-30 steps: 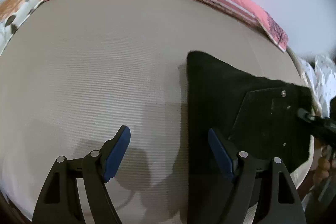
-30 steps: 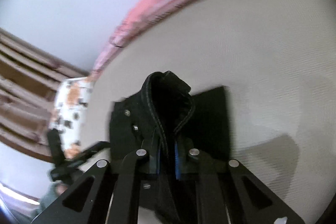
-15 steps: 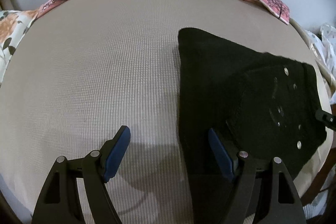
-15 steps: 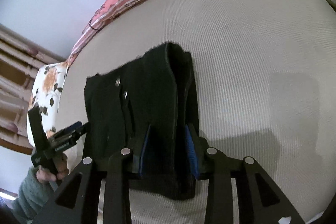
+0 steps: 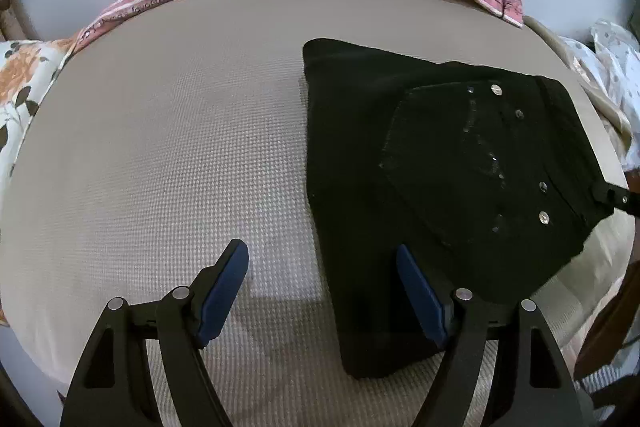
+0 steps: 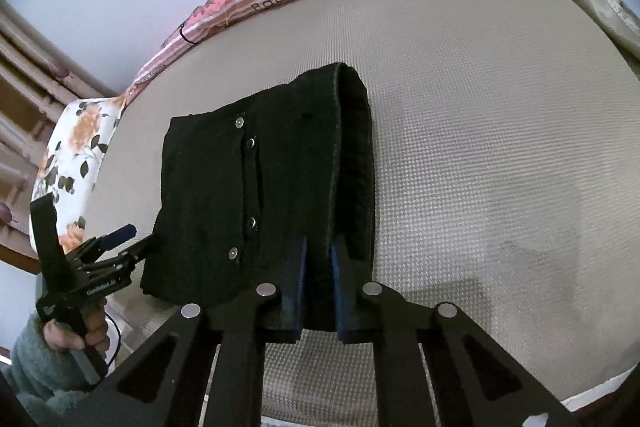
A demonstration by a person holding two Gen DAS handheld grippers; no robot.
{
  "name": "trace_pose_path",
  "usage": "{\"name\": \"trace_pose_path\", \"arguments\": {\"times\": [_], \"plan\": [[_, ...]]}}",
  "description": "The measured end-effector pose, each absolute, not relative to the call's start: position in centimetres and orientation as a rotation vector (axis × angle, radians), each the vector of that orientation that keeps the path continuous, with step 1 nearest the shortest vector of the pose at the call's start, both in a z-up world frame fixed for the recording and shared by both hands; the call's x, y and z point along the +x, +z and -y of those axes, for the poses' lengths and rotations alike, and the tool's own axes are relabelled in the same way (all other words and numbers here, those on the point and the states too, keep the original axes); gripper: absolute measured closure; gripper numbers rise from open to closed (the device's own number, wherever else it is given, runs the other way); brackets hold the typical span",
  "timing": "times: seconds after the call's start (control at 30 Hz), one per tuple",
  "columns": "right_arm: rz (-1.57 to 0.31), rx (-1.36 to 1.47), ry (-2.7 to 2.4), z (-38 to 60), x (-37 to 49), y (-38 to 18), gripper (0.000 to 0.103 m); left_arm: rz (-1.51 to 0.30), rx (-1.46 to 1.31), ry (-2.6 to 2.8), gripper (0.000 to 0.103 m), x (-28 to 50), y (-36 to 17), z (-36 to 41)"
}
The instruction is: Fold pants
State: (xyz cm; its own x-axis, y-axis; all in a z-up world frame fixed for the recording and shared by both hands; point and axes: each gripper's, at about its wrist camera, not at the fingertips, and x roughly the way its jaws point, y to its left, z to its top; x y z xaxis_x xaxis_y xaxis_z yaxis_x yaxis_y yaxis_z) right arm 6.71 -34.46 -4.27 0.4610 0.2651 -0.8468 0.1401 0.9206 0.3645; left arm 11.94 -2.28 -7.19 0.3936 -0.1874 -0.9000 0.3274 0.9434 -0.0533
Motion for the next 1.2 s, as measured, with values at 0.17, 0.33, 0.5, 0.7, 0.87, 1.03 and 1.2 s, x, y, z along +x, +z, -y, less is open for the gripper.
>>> {"name": "trace_pose_path", "arguments": {"times": [0.17, 0.33, 0.5, 0.7, 0.87, 1.03, 1.2], "plan": [[-1.089, 0.414, 0.069, 34.4, 5.6, -3.8, 0.094, -1.102, 0.155, -0.350, 0.026, 11.0, -6.3, 2.3], [-1.104, 0.429, 0.054, 34.8, 5.2, -4.9, 0.095, -1.122, 0.187, -0.364, 0.026, 10.3, -7.0, 2.5], [-1.129, 0.436, 0.053, 35.0, 5.5, -6.2, 0.094, -1.151, 0.208, -0.360, 0.026, 10.2, -9.0, 2.9], [-1.131, 0.482, 0.065, 35.5, 5.6, -6.7, 0.094, -1.172, 0.163, -0.370, 0.025, 10.7, -9.2, 2.6], [-1.130, 0.538, 0.049, 36.2, 5.5, -7.0, 0.080, -1.177, 0.110, -0.377, 0.025, 10.8, -9.3, 2.0], [-1.133, 0.536, 0.053, 36.4, 5.7, -6.7, 0.075, -1.175, 0.016, -0.404, 0.025, 11.4, -8.6, 0.8], [-1.144, 0.579, 0.069, 37.4, 6.5, -6.3, 0.055, -1.156, -0.069, -0.409, 0.025, 12.6, -7.4, -0.6]]}}
